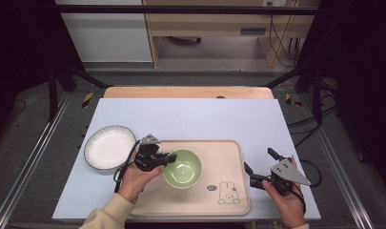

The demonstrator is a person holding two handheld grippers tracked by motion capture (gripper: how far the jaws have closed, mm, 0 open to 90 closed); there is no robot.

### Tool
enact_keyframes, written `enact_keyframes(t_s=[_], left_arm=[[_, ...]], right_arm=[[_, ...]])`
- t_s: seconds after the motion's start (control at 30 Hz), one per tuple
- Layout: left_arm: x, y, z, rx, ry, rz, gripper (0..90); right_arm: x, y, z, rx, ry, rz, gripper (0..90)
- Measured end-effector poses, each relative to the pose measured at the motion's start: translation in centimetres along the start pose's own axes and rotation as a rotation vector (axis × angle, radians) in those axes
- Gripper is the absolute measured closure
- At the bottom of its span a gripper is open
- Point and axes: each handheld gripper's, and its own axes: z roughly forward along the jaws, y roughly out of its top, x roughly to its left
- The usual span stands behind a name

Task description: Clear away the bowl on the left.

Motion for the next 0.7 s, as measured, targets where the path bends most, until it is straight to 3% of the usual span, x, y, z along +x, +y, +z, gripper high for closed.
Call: enact_keyframes(t_s=[0.7], left_arm=[[0.2,0.2,1.4,0.026,0.008,-0.018,81.4]], right_arm=[[0.0,0.0,0.0,0.003,0.002,0.001,5.0]])
